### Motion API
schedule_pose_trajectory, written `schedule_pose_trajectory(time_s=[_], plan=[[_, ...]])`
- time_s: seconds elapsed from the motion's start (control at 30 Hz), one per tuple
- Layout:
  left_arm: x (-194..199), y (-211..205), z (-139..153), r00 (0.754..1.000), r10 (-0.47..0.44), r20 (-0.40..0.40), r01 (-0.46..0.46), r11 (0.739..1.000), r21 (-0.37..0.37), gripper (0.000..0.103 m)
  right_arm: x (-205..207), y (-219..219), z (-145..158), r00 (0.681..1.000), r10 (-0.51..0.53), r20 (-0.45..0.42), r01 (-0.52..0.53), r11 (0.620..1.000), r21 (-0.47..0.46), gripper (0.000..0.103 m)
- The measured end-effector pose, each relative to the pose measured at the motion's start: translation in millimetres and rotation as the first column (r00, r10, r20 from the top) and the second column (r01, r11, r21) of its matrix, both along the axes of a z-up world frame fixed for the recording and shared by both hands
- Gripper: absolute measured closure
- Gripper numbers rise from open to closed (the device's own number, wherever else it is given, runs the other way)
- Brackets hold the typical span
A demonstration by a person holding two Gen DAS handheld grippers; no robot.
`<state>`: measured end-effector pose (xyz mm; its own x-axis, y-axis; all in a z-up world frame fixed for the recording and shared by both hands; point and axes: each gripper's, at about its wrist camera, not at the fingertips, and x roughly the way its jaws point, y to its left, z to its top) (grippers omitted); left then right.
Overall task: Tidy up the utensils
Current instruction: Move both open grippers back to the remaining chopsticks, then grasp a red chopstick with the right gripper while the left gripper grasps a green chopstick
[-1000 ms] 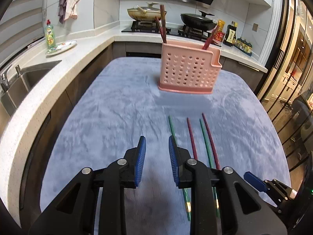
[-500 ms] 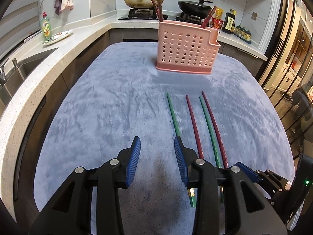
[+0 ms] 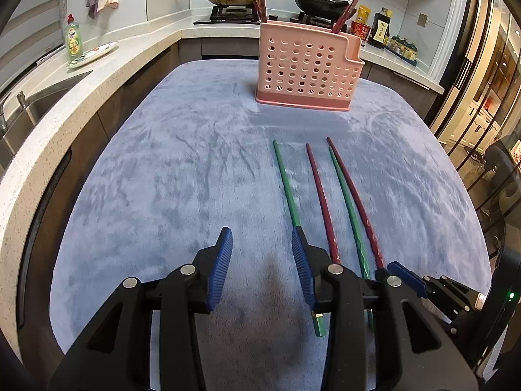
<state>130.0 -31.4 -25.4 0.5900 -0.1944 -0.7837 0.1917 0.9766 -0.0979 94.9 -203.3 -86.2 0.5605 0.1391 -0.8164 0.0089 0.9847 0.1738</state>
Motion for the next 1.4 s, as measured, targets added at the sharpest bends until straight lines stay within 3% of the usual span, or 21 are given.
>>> schedule_pose_trajectory(time_s=[0.63,1.17,1.4], plan=[[-22,-20,-26,0.996,-0.060,-0.061,0.061,0.998,0.012,0.054,-25,-27,2,0.998,-0.065,-0.012,0.066,0.997,0.037,0.096],[-29,-28,-53,0.987,-0.084,-0.136,0.086,0.996,0.008,0.055,-28,-28,1,0.998,-0.066,-0.015,0.066,0.997,0.034,0.096],[-30,-28,-55,0.989,-0.078,-0.124,0.081,0.997,0.017,0.060,-28,-27,0,0.998,-0.065,-0.015,0.065,0.997,0.034,0.096]])
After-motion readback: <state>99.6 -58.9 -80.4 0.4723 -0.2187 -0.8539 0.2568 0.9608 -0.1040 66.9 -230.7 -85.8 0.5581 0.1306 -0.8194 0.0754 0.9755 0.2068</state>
